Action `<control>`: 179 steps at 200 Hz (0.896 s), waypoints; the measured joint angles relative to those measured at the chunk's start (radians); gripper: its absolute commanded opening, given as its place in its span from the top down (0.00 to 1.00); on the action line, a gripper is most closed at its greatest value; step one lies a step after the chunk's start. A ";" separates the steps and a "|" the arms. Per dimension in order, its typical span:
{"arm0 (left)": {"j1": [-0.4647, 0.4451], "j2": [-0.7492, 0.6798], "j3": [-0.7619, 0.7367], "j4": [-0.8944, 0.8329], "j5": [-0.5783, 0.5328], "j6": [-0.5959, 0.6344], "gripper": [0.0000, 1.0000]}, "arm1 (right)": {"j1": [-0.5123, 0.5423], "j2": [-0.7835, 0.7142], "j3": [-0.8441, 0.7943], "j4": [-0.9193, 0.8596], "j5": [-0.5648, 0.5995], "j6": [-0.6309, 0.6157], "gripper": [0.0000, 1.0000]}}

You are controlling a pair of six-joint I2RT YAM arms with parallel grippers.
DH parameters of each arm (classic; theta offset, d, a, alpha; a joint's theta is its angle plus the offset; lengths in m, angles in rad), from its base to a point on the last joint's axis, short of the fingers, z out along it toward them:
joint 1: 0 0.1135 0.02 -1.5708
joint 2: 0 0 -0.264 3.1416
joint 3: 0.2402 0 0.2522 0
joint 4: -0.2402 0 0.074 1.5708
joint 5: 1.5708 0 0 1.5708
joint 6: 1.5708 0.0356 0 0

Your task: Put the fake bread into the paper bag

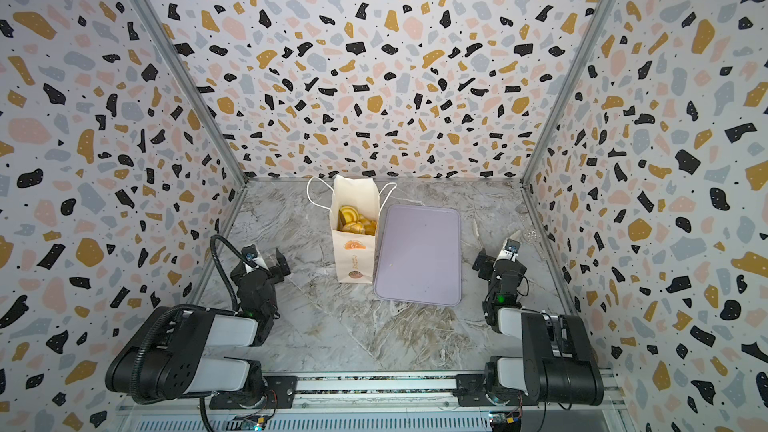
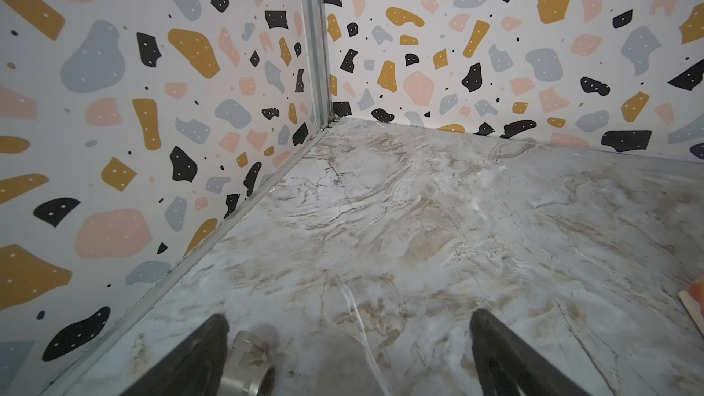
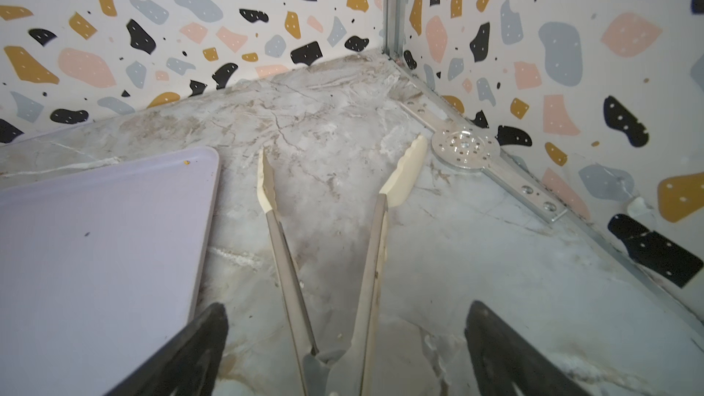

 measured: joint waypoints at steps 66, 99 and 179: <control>0.000 0.000 0.000 0.004 -0.023 -0.008 0.00 | 0.053 0.082 -0.154 0.389 -0.033 -0.106 0.01; 0.000 0.000 0.000 0.004 -0.022 -0.008 0.01 | 0.099 0.191 -0.139 0.481 -0.060 -0.170 0.01; 0.000 0.000 0.000 0.004 -0.022 -0.008 0.01 | 0.119 0.191 -0.056 0.461 -0.051 -0.211 0.01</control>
